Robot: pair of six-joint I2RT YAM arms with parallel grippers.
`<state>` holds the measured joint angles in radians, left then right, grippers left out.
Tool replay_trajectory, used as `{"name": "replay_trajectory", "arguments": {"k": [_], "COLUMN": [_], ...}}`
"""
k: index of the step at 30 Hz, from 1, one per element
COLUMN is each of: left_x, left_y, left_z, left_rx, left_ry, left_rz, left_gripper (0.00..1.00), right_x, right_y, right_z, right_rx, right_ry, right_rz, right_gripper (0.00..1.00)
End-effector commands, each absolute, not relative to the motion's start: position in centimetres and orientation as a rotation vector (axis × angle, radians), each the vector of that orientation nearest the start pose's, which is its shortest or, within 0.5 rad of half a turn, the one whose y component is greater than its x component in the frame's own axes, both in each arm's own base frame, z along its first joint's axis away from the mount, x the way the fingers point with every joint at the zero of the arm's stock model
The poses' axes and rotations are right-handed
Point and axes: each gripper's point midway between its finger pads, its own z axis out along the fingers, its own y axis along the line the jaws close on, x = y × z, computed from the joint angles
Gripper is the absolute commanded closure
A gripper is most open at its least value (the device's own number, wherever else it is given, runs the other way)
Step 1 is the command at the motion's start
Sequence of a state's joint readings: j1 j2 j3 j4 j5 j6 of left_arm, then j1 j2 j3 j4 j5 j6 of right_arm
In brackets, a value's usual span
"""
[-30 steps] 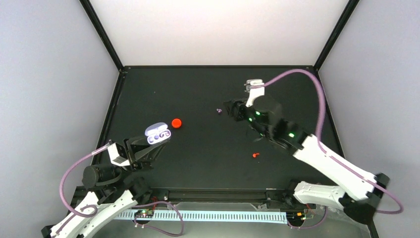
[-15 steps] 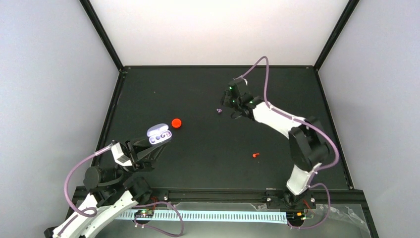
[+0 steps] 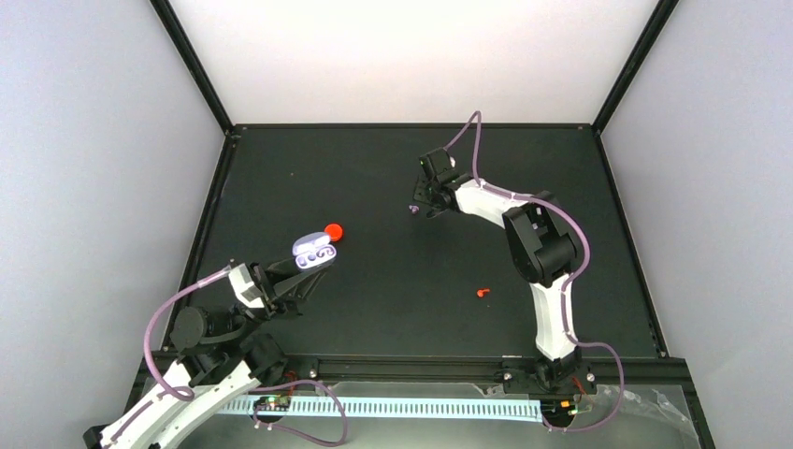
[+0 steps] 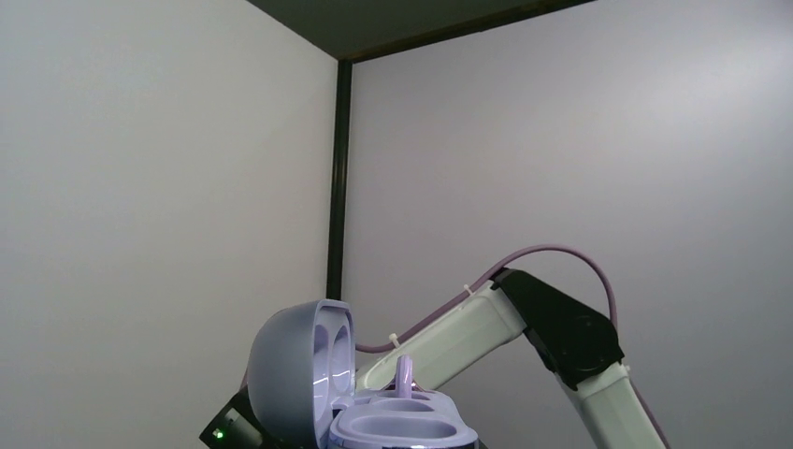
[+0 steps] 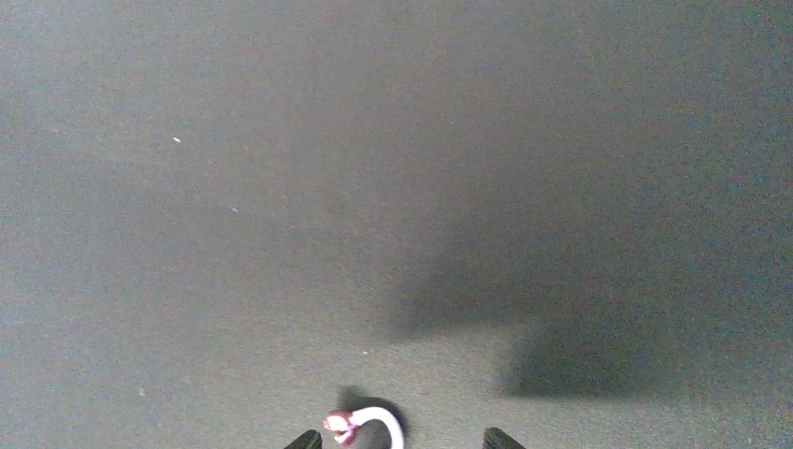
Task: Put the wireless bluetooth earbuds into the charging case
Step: Move the earbud to the center of the board.
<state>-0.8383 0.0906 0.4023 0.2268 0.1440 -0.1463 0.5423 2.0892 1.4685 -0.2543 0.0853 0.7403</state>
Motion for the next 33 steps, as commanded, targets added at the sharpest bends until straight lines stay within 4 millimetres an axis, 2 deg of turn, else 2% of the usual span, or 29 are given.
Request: {"name": "replay_trajectory", "arguments": {"k": [1,16,20,33], "left_x": [10.7,10.8,10.8,10.7], "left_y": [-14.8,-14.7,-14.8,-14.9], "left_z": [39.0,38.9,38.8,38.6], "left_rx": [0.479,0.475,0.479,0.48], "left_ry": [0.979,0.981,0.982,0.971], "left_rz": [-0.927,-0.917,-0.918,-0.933], "left_gripper": [0.99,0.99,0.98,0.98], "right_x": [47.3,46.9,45.7,43.5], "right_y": [26.6,27.1,27.1,27.8], "right_z": [5.1,2.5,1.7,0.9], "right_rx": [0.307,0.302,0.273,0.187], "right_ry": [2.514,2.581,2.617,2.674], "right_rz": [0.451,0.465,0.463,0.458], "right_gripper": [0.57,0.68,0.73,0.8]}}
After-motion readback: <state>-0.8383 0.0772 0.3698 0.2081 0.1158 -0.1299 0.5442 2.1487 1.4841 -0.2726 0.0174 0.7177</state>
